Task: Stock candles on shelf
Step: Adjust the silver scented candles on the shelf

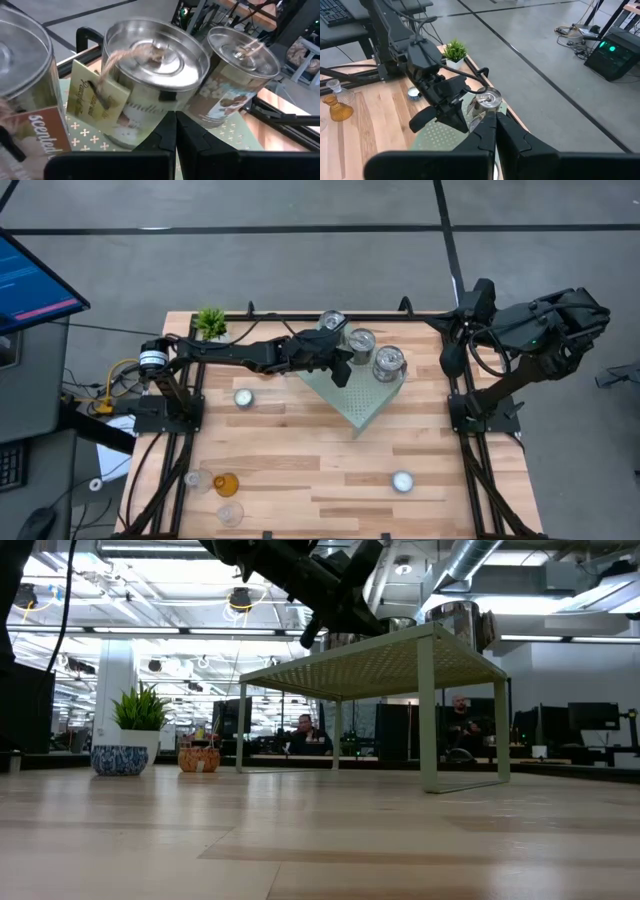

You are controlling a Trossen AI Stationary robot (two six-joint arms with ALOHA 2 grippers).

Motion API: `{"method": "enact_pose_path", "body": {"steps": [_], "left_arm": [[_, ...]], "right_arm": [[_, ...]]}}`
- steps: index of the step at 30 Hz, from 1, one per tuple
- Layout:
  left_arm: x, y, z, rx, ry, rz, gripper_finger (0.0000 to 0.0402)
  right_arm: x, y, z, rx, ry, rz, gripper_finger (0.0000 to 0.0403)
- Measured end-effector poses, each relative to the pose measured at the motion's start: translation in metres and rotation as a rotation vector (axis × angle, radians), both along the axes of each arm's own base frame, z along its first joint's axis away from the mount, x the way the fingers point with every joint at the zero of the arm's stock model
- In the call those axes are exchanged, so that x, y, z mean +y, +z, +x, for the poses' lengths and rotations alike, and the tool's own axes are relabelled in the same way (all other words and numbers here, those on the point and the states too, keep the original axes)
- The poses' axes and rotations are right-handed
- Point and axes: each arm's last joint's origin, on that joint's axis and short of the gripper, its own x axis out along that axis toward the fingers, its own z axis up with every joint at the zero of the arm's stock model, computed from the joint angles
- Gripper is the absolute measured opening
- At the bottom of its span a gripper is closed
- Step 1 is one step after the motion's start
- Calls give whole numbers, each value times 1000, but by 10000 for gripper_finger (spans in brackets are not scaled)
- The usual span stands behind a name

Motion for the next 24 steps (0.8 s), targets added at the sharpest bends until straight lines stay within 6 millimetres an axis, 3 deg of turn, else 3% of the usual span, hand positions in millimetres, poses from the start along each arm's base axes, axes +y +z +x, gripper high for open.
{"method": "enact_pose_path", "body": {"steps": [9,16,20,24], "left_arm": [[1,6,-8,26,-4,6,2],[-4,38,-56,204,25,88,2],[9,53,-72,205,80,145,2],[25,44,-75,247,75,142,2]], "right_arm": [[0,0,0,0,2,2,0],[0,0,0,1,5,5,0],[0,0,0,0,5,5,0],[1,-1,3,6,4,2,0]]}}
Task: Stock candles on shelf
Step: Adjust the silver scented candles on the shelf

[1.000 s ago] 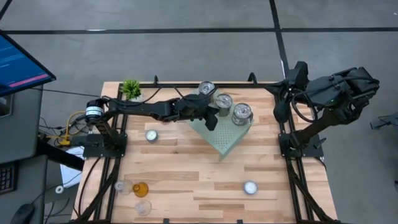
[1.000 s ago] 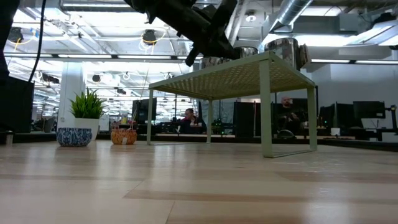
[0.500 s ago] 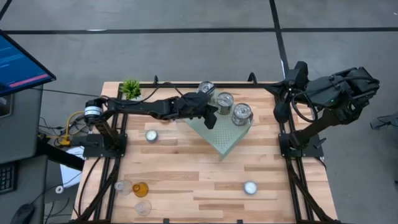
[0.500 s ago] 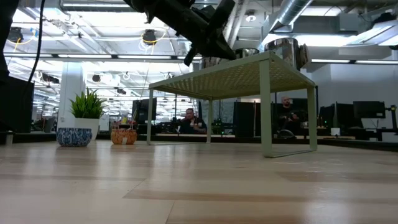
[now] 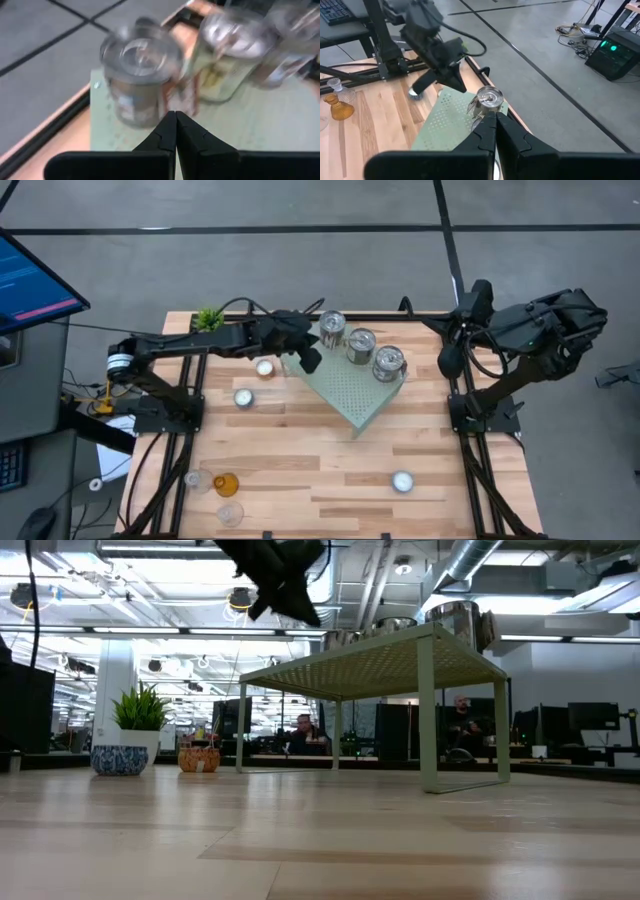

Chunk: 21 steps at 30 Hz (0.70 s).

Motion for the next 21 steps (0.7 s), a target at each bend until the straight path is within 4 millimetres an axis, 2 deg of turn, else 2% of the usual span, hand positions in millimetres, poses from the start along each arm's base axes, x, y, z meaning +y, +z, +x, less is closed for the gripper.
{"method": "enact_pose_path", "body": {"steps": [7,12,21], "left_arm": [[11,-31,-4,5,-24,-45,2],[17,-35,-2,-79,-13,-24,2],[37,-40,0,-125,11,-47,2]], "right_arm": [[0,0,0,-2,0,3,0],[0,0,0,-2,0,3,0],[0,0,0,-1,1,1,0]]}}
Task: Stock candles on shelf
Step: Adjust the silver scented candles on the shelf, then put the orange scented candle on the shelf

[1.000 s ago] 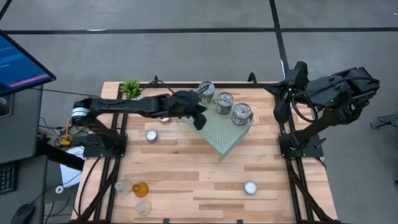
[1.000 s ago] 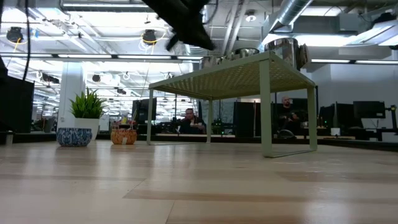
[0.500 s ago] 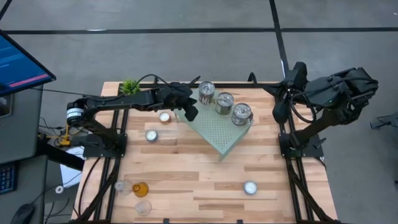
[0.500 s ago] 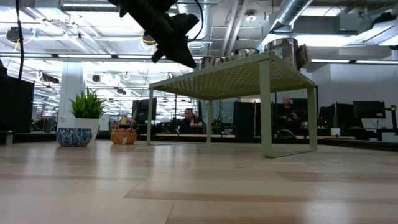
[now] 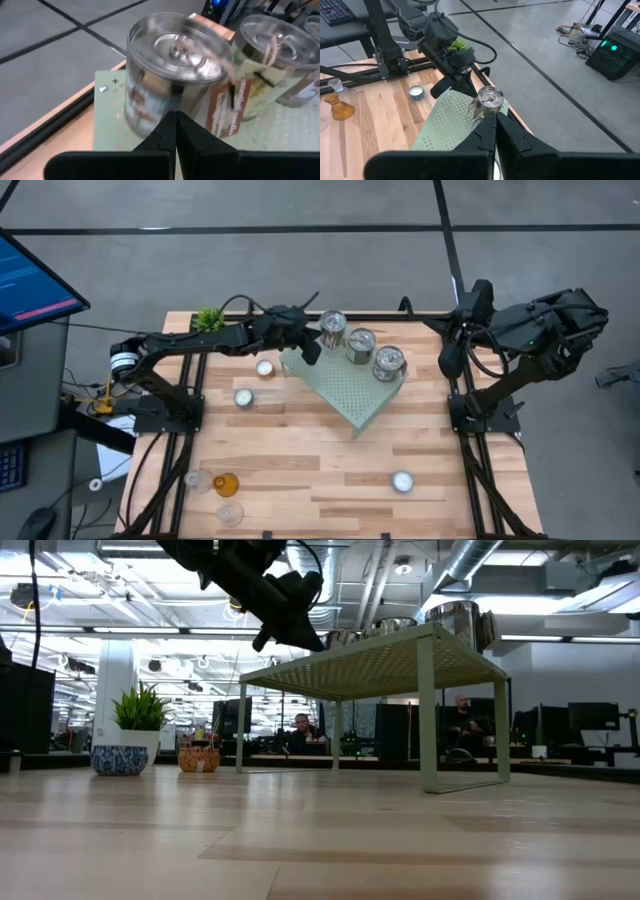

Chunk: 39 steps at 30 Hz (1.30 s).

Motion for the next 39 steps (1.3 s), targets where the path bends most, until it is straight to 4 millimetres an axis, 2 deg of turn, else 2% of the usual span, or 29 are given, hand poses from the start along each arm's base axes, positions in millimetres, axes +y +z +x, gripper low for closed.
{"method": "enact_pose_path", "body": {"steps": [14,22,26,32,35,39], "left_arm": [[6,-13,11,-16,-9,-20,2],[19,-11,3,-7,11,-36,2],[12,6,-22,53,-39,-74,5],[-13,44,-87,180,-74,-24,27],[-26,55,-116,207,-90,-48,61],[-37,53,-141,307,-104,-127,127]], "right_arm": [[0,0,0,-1,-1,-1,0],[0,0,0,0,-2,0,0],[0,0,0,-1,-2,2,0],[0,0,0,-1,-2,1,0],[-1,0,1,0,-9,0,1],[-2,-2,7,15,-27,-5,16]]}}
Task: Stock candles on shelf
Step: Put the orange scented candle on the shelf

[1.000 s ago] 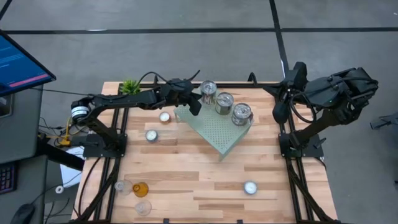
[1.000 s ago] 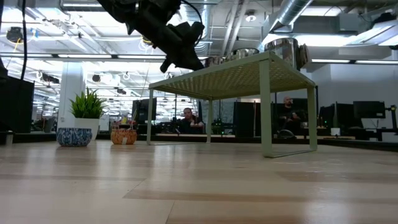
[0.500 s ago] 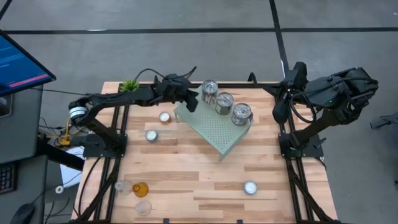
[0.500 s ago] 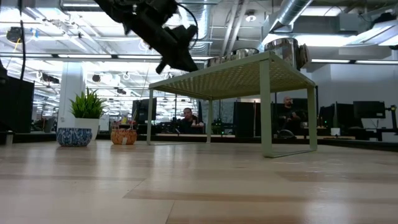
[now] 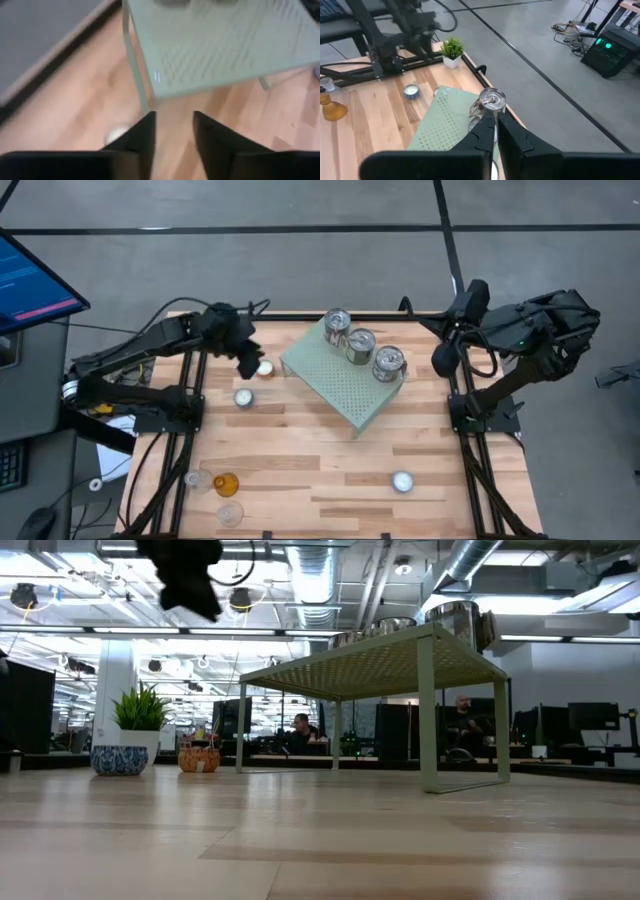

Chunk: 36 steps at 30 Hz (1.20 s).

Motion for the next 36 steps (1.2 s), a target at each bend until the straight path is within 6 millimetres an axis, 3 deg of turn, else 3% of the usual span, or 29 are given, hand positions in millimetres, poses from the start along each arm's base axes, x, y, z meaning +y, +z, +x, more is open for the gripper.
{"method": "enact_pose_path", "body": {"steps": [6,11,16,21,24,29,36], "left_arm": [[-12,-42,-12,154,103,-238,242],[-15,-73,-12,227,154,-248,297],[-14,-90,-13,248,203,-206,304],[-2,-104,-5,127,291,-135,301],[4,-116,-1,144,283,-99,301],[8,-133,7,180,203,-36,301],[10,-153,10,47,167,50,301]], "right_arm": [[1,-3,10,28,-6,-7,68],[3,-6,17,48,-1,-11,112],[5,-9,23,73,16,-21,152],[7,-10,28,88,25,-26,181],[7,-11,28,92,31,-22,193],[8,-11,28,95,51,-4,201],[9,-12,28,103,85,25,193]]}}
